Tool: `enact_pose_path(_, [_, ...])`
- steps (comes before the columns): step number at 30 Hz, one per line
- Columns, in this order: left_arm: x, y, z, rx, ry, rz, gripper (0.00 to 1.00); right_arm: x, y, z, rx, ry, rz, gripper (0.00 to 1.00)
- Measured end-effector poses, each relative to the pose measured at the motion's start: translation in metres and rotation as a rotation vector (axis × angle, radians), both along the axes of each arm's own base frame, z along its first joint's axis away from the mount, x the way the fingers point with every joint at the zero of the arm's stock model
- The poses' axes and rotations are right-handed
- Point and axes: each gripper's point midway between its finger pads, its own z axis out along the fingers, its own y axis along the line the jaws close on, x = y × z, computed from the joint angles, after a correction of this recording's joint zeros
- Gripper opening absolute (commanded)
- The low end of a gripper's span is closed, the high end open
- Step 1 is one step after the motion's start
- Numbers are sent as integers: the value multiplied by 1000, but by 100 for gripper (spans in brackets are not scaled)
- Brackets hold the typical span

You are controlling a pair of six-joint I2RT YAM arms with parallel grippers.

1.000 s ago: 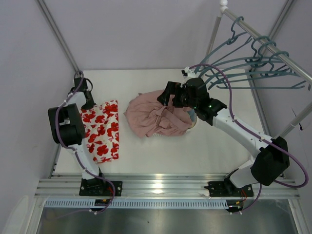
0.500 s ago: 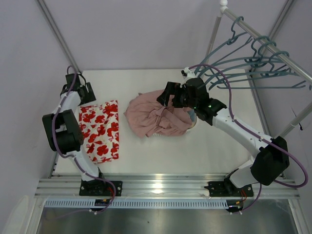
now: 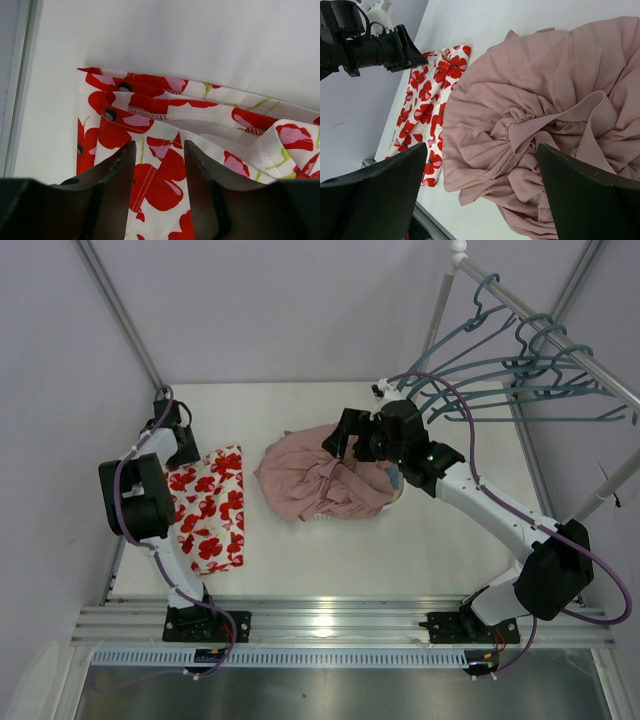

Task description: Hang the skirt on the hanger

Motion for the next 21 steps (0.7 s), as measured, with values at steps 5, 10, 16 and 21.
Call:
enact_pose_path(5, [-5,2,-5,12,14,14,36,0,0,-1,-3,3,0,99])
enact_pose_path(10, [-6,2,-7,10,17,18,12,0,0,-1,-3,4,-1,99])
enact_pose_path(16, [-4,2,-7,7,9,20,0,0,0,-1,-3,4,-1,99])
enact_pose_path(21, [-2,1,-3,6,-5,17,8,0,0,-1,-3,4,-1,99])
